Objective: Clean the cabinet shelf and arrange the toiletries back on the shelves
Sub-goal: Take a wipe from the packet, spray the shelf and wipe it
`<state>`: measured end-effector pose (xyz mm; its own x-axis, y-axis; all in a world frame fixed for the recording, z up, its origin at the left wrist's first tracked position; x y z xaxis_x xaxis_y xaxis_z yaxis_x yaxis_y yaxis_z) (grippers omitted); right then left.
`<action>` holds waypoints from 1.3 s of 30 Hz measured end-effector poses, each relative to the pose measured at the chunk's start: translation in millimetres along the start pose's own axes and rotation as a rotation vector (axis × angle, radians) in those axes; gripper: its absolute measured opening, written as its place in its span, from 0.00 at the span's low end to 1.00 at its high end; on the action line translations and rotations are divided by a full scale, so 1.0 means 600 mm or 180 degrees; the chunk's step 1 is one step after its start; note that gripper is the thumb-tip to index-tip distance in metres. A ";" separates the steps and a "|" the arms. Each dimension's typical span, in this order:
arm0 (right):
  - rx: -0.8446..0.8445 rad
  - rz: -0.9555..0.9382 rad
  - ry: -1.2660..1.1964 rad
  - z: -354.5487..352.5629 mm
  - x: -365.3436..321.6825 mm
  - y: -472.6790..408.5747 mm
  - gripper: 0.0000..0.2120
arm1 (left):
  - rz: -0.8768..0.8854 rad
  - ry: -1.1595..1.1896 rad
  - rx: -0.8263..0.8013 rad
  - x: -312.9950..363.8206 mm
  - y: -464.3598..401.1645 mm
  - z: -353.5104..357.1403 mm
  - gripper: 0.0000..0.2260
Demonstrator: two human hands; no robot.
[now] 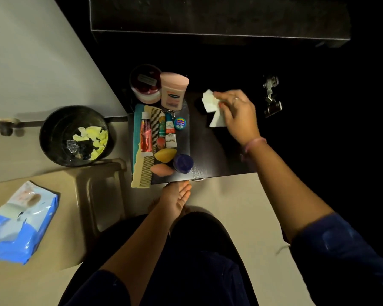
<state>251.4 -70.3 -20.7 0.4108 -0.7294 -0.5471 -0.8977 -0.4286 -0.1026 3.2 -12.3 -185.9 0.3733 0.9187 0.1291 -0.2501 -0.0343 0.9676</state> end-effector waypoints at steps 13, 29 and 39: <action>-0.0409 -0.0299 0.0526 0.144 -0.007 0.064 0.19 | 0.0009 -0.0035 0.0040 0.000 -0.018 -0.019 0.13; -0.1233 -0.0438 0.0378 0.089 0.018 0.291 0.17 | -0.0009 -0.0123 -0.0109 -0.009 0.017 -0.018 0.16; 0.0333 0.2065 -0.2656 -0.069 -0.029 0.210 0.12 | 0.0296 -0.0200 -0.0117 0.027 0.098 -0.080 0.07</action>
<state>137.9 -133.8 10.3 -0.3555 -0.1882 -0.9155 -0.9313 -0.0117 0.3640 -48.0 19.6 -137.2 0.4021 0.8856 0.2323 -0.3184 -0.1027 0.9424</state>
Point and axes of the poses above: each hand's wrist, its own y-axis away from the middle knuckle, its own z-axis out of the palm, x = y × z, the point moved 9 cm from there along -y, towards the middle knuckle, and after that the axes turned 8 degrees about y, right-handed, at the moved point
